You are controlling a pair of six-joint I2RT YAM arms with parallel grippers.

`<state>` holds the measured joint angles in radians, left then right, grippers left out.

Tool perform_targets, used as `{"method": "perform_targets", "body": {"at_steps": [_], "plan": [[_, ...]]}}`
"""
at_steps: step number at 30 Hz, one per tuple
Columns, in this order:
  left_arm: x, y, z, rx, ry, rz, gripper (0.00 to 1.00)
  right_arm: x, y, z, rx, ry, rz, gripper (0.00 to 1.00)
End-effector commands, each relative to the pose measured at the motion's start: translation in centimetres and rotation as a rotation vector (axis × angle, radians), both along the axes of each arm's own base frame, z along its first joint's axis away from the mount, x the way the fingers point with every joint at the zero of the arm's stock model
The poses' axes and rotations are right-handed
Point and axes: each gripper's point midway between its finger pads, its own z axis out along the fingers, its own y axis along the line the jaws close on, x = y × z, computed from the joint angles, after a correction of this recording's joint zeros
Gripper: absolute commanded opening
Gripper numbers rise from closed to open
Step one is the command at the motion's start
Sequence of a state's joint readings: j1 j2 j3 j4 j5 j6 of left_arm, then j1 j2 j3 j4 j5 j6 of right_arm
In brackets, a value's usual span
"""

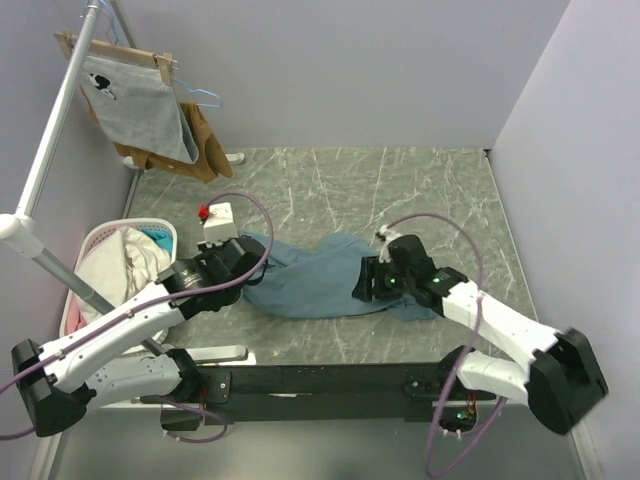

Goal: Fold and stack the t-shirts
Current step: Flatten out the tshirt

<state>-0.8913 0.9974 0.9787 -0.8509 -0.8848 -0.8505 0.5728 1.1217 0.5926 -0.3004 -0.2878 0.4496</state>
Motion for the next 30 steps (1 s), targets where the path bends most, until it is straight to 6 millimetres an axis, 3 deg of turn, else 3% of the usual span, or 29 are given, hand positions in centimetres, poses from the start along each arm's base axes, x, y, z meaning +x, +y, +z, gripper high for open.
{"method": "perform_targets", "body": {"at_steps": [1, 3, 6, 12, 16, 19, 20, 23, 24, 25, 28, 30], "plan": [[1.2, -2.5, -0.7, -0.061, -0.008, -0.059, 0.01, 6.1, -5.0, 7.2, -0.114, -0.323, -0.342, 0.74], [1.3, -3.0, -1.6, -0.059, 0.017, -0.071, 0.01, 7.6, -6.9, 8.7, -0.149, -0.397, -0.438, 0.84], [1.5, -3.6, -2.4, -0.057, 0.031, -0.081, 0.01, 9.4, -8.4, 9.3, -0.145, -0.396, -0.487, 0.85], [1.5, -4.1, -3.1, -0.068, 0.041, -0.1, 0.01, 12.5, -9.8, 5.2, -0.188, -0.286, -0.497, 0.81], [1.4, -4.1, -3.1, -0.075, 0.035, -0.108, 0.01, 13.0, -8.5, 2.0, -0.168, -0.206, -0.431, 0.79], [1.4, -3.9, -3.1, -0.07, 0.034, -0.104, 0.01, 12.9, -6.8, 0.9, -0.118, -0.166, -0.365, 0.75], [1.4, -3.8, -3.2, -0.067, 0.036, -0.103, 0.01, 12.7, -6.2, 0.9, -0.094, -0.154, -0.337, 0.71], [1.4, -3.8, -3.2, -0.067, 0.037, -0.105, 0.01, 12.5, -5.5, 1.2, -0.062, -0.161, -0.3, 0.37], [1.4, -3.7, -3.3, -0.064, 0.039, -0.106, 0.01, 12.3, -5.1, 1.4, -0.046, -0.159, -0.274, 0.16], [1.4, -3.8, -3.4, -0.067, 0.039, -0.109, 0.01, 12.2, -5.0, 1.9, -0.041, -0.167, -0.267, 0.04], [1.4, -3.8, -3.6, -0.067, 0.043, -0.108, 0.01, 10.1, -3.5, 3.8, 0.042, -0.191, -0.166, 0.0], [1.3, -3.7, -3.8, -0.065, 0.047, -0.108, 0.01, 7.5, -1.6, 4.3, 0.099, -0.167, -0.065, 0.0]]}}
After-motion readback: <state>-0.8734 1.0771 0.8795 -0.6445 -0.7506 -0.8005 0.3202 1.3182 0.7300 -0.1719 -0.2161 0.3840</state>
